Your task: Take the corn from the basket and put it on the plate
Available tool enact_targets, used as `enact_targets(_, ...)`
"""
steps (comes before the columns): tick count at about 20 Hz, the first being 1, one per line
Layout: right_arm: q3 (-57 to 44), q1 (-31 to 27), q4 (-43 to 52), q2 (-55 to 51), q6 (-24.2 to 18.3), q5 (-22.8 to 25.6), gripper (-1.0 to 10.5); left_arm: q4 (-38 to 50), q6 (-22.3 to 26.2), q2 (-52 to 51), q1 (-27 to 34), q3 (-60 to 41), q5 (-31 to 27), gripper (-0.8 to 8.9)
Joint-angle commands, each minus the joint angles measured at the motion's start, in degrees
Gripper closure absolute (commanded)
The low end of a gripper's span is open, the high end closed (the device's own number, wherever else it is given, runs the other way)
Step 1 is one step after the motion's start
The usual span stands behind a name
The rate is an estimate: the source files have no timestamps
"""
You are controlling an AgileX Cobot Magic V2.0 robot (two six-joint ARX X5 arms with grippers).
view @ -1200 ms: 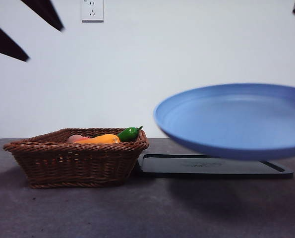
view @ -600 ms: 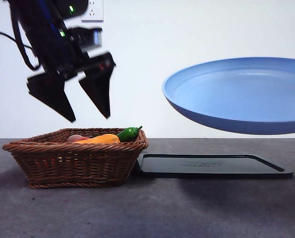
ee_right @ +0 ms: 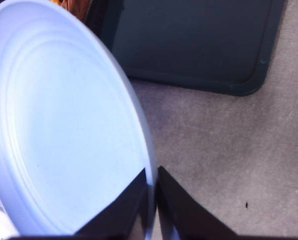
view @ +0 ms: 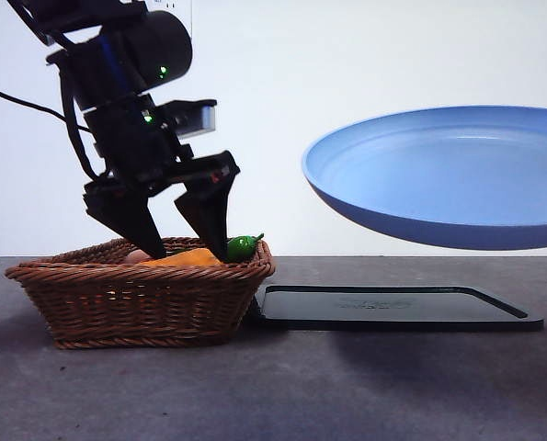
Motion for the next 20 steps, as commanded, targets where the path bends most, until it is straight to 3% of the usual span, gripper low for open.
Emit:
enact_targets(1, 1.2, 0.0, 0.6, 0.1, 1.0, -0.3, 9.5, 0.2, 1.1, 2.6, -0.3, 1.2, 0.0, 3.45)
enact_targets(7, 1.2, 0.0, 0.8, 0.2, 1.0, -0.2, 9.5, 0.3, 1.1, 4.5, -0.8, 1.2, 0.0, 3.63)
enact_targets(12, 1.2, 0.0, 0.8, 0.2, 1.0, -0.2, 9.5, 0.1, -0.8, 4.5, -1.0, 1.2, 0.0, 6.12)
enact_targets(20, 1.2, 0.1, 1.3, 0.6, 2.6, 1.5, 9.5, 0.0, -2.0, 2.0, -0.9, 1.2, 0.0, 6.22)
